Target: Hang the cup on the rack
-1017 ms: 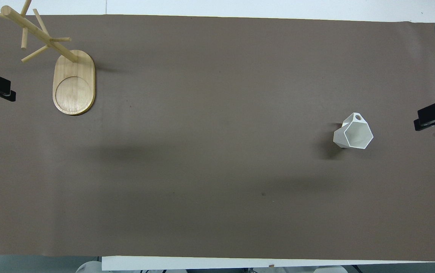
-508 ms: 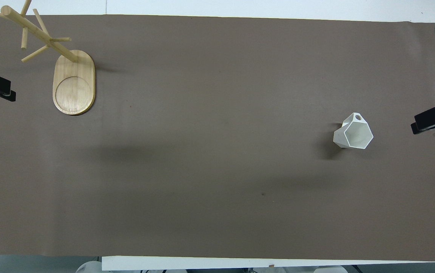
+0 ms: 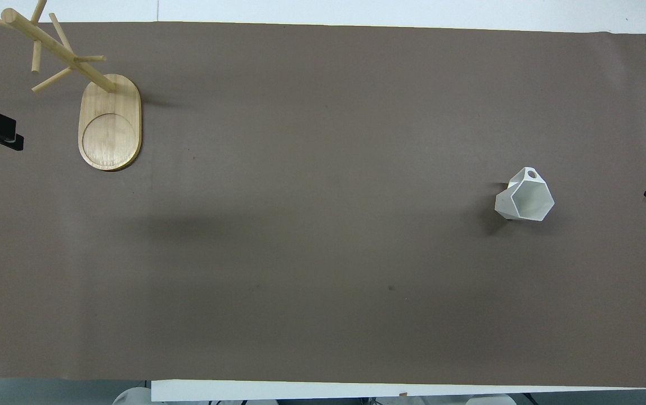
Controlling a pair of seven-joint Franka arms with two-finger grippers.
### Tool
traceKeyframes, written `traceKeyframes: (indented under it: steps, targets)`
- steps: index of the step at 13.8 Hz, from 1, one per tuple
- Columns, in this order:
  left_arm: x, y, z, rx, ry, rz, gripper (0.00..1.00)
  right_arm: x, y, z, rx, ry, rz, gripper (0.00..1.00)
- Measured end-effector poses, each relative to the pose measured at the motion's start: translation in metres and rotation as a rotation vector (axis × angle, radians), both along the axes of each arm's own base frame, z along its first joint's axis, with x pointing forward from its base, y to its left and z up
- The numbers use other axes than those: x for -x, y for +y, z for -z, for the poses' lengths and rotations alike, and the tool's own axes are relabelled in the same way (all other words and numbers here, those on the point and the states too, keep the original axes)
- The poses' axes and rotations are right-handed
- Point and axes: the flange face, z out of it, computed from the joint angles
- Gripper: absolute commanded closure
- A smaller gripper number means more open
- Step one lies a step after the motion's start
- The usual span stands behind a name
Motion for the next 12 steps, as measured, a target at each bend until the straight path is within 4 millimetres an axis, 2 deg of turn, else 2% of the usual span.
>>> traceKeyframes:
  steps: [2,6,9,10,12]
  targets:
    - [0.000,0.000,0.000,0.000,0.000,0.000,0.00,-0.011,-0.023,0.042,-0.140,-0.034,-0.122,0.00]
    - [0.000,0.000,0.000,0.000,0.000,0.000,0.00,-0.024,-0.057,0.116,-0.404,-0.156,-0.247,0.00]
    - [0.000,0.000,0.000,0.000,0.000,0.000,0.00,-0.014,-0.100,0.197,-0.665,-0.290,-0.285,0.00]
    - [0.000,0.000,0.000,0.000,0.000,0.000,0.00,-0.007,-0.109,0.227,-0.762,-0.326,-0.286,0.00]
    - [0.000,0.000,0.000,0.000,0.000,0.000,0.00,0.006,-0.116,0.281,-0.927,-0.391,-0.302,0.00]
